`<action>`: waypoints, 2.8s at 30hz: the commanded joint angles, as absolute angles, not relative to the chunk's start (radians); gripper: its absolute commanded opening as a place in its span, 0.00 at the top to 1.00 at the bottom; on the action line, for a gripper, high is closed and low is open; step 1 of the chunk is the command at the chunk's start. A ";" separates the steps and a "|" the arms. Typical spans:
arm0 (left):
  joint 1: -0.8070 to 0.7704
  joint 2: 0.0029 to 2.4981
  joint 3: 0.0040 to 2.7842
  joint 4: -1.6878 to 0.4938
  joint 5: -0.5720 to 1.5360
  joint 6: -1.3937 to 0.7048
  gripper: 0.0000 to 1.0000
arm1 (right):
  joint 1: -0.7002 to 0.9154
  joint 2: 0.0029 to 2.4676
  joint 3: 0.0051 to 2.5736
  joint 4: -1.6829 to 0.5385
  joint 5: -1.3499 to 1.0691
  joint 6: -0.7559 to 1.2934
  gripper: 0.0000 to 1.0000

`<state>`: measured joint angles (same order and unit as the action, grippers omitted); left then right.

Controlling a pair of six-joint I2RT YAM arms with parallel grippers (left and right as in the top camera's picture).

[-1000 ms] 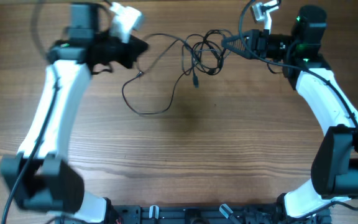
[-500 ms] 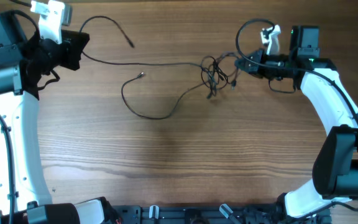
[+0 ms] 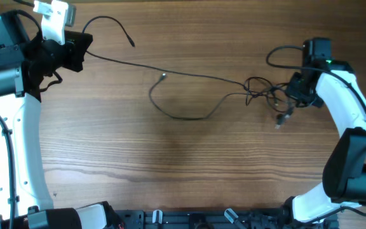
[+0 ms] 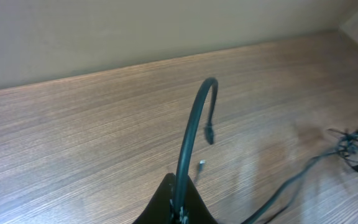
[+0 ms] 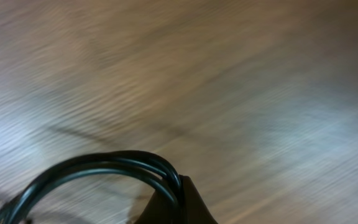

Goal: Untangle cables

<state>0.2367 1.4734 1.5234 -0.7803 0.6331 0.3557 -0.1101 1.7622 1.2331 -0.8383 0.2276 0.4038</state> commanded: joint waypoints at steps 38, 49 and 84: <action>-0.018 1.572 1.537 -0.828 0.714 0.351 0.31 | 0.197 1.737 1.444 -0.762 -0.108 0.339 0.95; -0.122 1.719 1.537 -0.809 0.722 0.359 0.37 | 0.244 1.737 1.635 -0.796 -0.243 0.315 0.95; -0.347 1.992 1.537 -0.433 0.900 0.366 0.43 | 0.272 1.554 1.659 -0.875 -0.474 0.364 0.95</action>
